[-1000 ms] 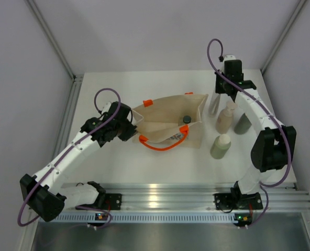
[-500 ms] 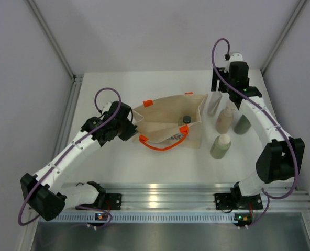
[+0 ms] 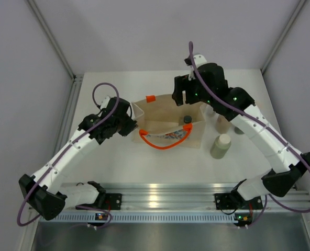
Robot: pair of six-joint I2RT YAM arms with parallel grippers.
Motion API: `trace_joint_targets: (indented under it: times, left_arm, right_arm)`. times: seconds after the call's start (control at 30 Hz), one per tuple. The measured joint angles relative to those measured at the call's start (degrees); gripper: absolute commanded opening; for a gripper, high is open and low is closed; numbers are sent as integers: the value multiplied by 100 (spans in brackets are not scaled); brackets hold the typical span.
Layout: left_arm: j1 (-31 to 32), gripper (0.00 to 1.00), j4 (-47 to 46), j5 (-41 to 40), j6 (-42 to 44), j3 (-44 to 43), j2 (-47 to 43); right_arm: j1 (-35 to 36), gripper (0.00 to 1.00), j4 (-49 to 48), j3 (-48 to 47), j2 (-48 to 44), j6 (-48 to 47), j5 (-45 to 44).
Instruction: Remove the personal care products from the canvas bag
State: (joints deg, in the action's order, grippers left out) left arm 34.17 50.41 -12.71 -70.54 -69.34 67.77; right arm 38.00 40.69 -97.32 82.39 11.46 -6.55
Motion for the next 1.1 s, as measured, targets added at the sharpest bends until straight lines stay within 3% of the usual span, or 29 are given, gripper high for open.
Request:
trace_joint_targets:
  times: [0.33, 0.73, 1.1]
  left_arm:
    - [2, 0, 13, 42, 20, -24, -9]
    - [7, 0, -59, 289, -94, 662, -356]
    - [4, 0, -85, 293, -94, 763, -376]
  right_arm:
    - [981, 70, 1482, 533, 216, 1303, -243]
    - [1381, 72, 1910, 1388, 164, 1875, -809]
    - [1270, 79, 2258, 664, 883, 1864, -1707]
